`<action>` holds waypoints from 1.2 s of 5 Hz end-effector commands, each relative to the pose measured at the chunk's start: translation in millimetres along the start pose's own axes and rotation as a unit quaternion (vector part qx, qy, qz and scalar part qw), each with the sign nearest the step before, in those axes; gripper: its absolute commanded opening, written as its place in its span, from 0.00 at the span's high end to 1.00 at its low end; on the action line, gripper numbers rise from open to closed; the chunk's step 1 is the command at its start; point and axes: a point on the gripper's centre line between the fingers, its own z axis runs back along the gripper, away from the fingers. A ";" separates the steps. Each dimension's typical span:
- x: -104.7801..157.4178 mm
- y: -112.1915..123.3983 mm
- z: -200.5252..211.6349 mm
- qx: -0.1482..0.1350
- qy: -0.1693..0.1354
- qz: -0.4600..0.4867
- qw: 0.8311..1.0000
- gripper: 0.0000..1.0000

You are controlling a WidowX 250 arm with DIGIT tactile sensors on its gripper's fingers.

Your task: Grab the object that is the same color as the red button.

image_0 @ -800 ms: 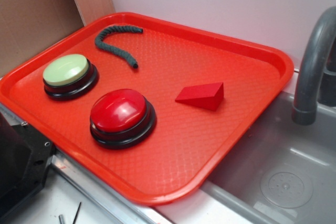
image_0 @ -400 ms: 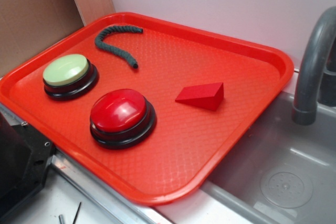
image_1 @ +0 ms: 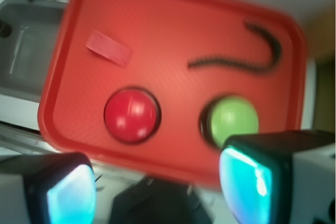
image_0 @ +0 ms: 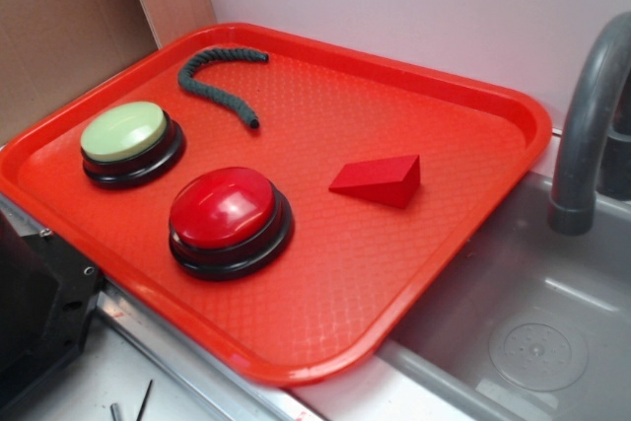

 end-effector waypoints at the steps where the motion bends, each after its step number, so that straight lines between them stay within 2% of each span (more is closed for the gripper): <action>1: 46.9 -3.9 -33.4 -0.006 -0.044 -0.159 0.986 0.00; 2: 69.8 -7.8 -56.9 -0.027 -0.058 -0.247 0.967 0.00; 3: 86.3 -17.5 -84.1 -0.035 -0.072 -0.304 0.949 0.00; 4: 96.4 -28.4 -108.8 -0.056 -0.073 -0.358 0.929 0.00; 6: 109.2 -50.5 -162.2 -0.067 -0.025 -0.404 0.912 0.00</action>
